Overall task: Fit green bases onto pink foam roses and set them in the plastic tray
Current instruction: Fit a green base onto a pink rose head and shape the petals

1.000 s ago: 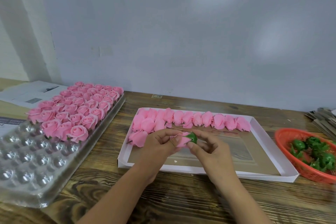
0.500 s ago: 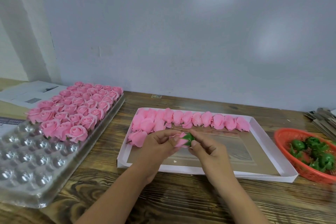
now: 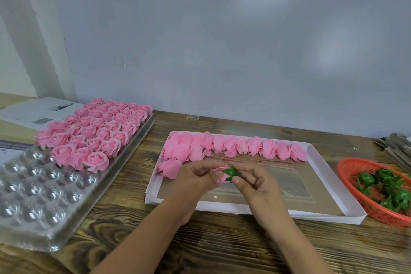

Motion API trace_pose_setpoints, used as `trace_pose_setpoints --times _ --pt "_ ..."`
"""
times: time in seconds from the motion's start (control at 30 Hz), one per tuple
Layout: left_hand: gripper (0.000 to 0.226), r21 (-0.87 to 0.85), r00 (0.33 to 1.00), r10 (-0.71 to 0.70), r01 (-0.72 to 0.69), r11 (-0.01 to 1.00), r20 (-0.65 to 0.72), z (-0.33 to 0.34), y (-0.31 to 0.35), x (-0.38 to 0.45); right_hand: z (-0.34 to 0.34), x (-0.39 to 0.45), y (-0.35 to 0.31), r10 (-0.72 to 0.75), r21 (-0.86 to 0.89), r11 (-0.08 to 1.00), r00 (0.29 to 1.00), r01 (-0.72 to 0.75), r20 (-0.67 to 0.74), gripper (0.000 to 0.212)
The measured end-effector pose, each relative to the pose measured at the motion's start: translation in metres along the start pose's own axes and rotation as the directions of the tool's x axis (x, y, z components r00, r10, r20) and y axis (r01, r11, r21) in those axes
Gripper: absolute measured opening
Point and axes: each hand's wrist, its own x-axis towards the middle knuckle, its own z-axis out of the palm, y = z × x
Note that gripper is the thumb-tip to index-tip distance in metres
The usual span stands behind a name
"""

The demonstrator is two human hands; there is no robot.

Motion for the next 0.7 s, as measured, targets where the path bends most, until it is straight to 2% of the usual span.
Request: trace_pose_setpoints --times 0.17,0.37,0.57,0.7 --pt "0.017 -0.040 0.999 -0.041 0.040 0.998 -0.022 -0.001 -0.002 0.002 -0.001 -0.001 -0.002 -0.009 -0.011 1.000 1.000 0.009 0.017 0.034" --pt "0.014 -0.012 0.998 -0.046 0.045 0.999 -0.033 -0.001 -0.002 0.001 -0.004 0.000 -0.005 0.003 -0.082 0.997 0.999 0.000 0.034 0.033" --pt "0.017 0.089 1.000 -0.022 0.022 0.996 0.006 0.000 -0.001 0.000 -0.014 0.002 -0.009 0.007 -0.376 0.927 0.999 0.011 0.046 0.032" --pt "0.022 0.120 0.999 -0.001 -0.004 0.993 0.039 0.002 0.002 -0.002 -0.017 0.000 -0.006 -0.005 -0.438 0.899 1.000 0.009 0.010 0.038"
